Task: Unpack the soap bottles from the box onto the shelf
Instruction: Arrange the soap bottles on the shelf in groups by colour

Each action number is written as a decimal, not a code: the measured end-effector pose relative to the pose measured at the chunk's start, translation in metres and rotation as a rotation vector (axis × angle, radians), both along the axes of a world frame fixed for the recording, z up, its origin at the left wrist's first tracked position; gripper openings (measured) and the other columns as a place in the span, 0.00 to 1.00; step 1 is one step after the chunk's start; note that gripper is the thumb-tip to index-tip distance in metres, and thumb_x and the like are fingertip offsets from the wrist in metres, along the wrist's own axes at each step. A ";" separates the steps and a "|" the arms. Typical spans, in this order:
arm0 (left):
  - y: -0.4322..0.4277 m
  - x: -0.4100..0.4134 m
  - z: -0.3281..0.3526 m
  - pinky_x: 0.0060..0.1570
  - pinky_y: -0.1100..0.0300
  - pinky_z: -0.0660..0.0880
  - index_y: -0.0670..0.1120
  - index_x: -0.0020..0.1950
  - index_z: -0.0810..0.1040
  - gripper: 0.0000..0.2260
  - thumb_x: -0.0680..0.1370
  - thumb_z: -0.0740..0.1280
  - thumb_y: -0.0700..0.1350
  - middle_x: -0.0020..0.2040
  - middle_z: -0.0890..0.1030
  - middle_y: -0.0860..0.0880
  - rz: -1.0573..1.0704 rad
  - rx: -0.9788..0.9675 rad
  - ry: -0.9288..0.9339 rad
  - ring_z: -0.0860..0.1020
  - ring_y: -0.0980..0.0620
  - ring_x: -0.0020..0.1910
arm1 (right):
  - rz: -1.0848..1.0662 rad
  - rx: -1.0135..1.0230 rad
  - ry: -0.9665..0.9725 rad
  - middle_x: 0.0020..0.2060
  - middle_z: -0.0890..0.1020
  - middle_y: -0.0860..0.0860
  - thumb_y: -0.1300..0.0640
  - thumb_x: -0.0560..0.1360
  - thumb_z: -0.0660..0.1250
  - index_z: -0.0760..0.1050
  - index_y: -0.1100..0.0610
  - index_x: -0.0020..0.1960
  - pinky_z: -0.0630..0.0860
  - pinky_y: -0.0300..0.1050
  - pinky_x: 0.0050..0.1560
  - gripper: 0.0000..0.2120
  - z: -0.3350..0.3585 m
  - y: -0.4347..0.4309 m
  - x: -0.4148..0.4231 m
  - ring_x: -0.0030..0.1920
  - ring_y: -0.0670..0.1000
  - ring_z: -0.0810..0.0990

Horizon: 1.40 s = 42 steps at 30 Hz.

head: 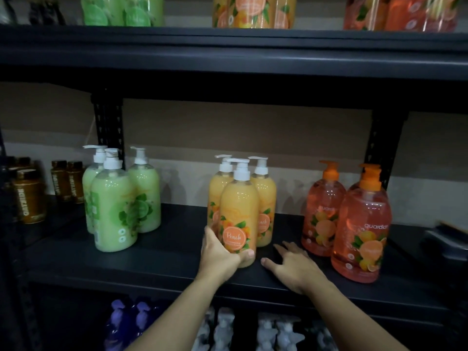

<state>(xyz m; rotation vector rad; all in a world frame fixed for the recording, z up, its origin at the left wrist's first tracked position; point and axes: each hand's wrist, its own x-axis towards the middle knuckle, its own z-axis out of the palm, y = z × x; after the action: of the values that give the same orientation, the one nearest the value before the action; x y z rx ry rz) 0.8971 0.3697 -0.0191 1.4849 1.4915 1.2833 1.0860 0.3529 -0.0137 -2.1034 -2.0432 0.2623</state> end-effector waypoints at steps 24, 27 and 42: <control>-0.007 0.007 -0.004 0.69 0.54 0.67 0.48 0.74 0.64 0.46 0.61 0.79 0.61 0.70 0.68 0.50 0.073 0.090 0.172 0.67 0.49 0.71 | -0.018 0.002 -0.037 0.80 0.55 0.49 0.30 0.77 0.51 0.56 0.49 0.80 0.53 0.52 0.76 0.37 0.006 -0.007 -0.004 0.79 0.53 0.52; -0.005 0.006 -0.005 0.70 0.52 0.68 0.49 0.74 0.64 0.48 0.60 0.79 0.62 0.70 0.68 0.50 0.070 0.087 0.177 0.67 0.49 0.71 | -0.014 0.005 -0.038 0.80 0.55 0.49 0.31 0.77 0.52 0.57 0.49 0.80 0.53 0.51 0.76 0.36 0.007 -0.008 -0.005 0.79 0.53 0.52; -0.006 0.006 -0.003 0.69 0.51 0.69 0.49 0.75 0.62 0.50 0.60 0.80 0.62 0.70 0.67 0.50 0.042 0.050 0.174 0.67 0.49 0.71 | -0.049 0.123 0.075 0.76 0.64 0.49 0.34 0.77 0.56 0.65 0.49 0.76 0.62 0.51 0.73 0.32 -0.002 -0.003 0.001 0.76 0.53 0.62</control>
<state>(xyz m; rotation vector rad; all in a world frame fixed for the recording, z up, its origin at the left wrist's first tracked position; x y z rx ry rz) 0.9028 0.3633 -0.0226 1.6408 1.6193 1.2501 1.0865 0.3497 -0.0158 -2.0354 -1.9122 0.1998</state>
